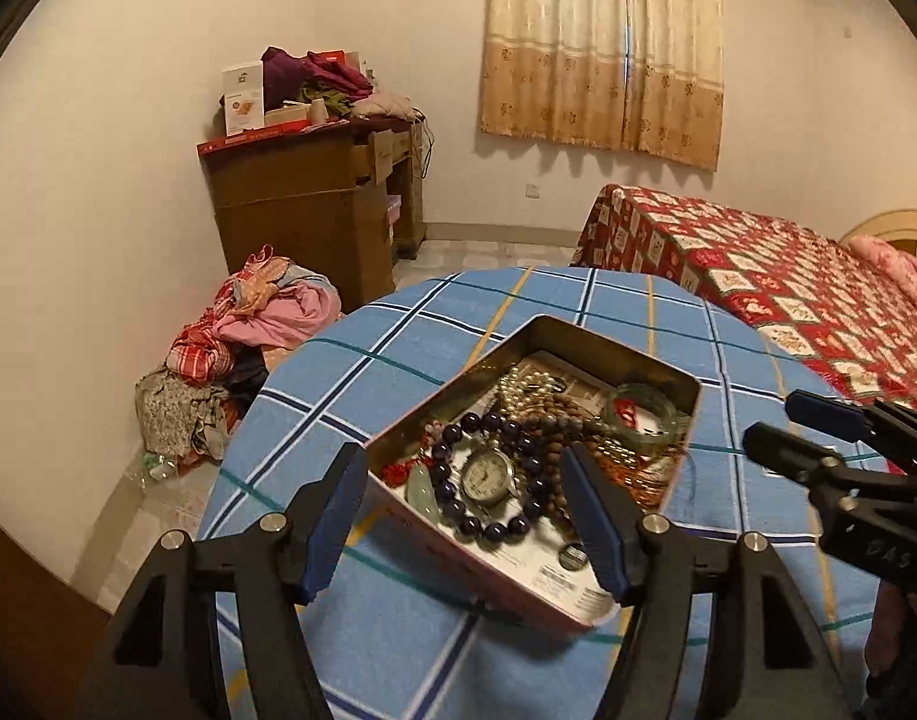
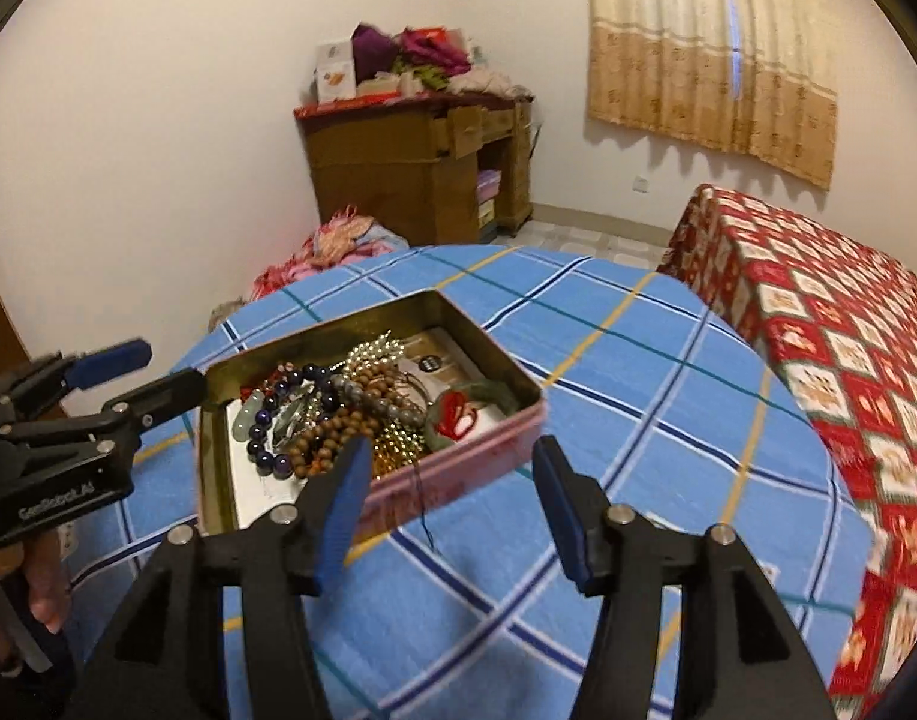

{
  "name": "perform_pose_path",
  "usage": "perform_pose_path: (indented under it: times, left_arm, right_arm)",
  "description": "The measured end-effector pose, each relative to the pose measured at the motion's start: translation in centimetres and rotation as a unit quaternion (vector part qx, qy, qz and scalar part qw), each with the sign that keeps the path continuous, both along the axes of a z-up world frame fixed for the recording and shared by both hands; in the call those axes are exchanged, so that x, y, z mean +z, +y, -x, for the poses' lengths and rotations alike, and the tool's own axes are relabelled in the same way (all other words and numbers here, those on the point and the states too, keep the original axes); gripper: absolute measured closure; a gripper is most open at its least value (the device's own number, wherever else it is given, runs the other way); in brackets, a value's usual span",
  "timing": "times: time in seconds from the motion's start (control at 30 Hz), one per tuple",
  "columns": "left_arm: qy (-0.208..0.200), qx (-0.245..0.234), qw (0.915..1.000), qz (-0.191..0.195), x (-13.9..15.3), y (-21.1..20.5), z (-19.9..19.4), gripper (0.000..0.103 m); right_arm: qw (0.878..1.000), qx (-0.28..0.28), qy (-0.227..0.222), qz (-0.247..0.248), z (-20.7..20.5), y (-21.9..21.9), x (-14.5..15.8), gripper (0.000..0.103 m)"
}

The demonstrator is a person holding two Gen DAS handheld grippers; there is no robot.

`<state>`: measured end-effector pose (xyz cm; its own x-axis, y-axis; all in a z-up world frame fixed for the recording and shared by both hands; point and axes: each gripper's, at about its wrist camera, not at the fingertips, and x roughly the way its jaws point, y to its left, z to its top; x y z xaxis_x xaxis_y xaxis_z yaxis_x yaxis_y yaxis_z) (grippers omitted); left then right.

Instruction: Organize jewelry

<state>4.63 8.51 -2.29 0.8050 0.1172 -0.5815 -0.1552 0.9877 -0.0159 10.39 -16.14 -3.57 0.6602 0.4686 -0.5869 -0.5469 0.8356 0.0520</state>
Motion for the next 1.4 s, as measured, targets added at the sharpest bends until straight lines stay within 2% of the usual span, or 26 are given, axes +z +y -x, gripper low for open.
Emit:
perform_pose_path:
  times: [0.17,0.37,1.4]
  left_arm:
    - [-0.012,-0.005,0.9999,0.0,0.9,-0.9,1.3,0.036]
    - [-0.014,-0.01,0.9998,-0.003,1.1,-1.8,1.8,0.036]
    - [-0.011,-0.002,0.9999,-0.002,1.4,-1.4,2.3,0.035]
  right_arm:
    - [1.0,-0.014,-0.021,-0.012,1.2,-1.1,1.1,0.037]
    - [0.999,-0.024,-0.031,-0.018,1.6,-1.8,1.6,0.035]
    - [0.999,-0.023,-0.026,-0.02,2.1,-2.3,1.4,0.027]
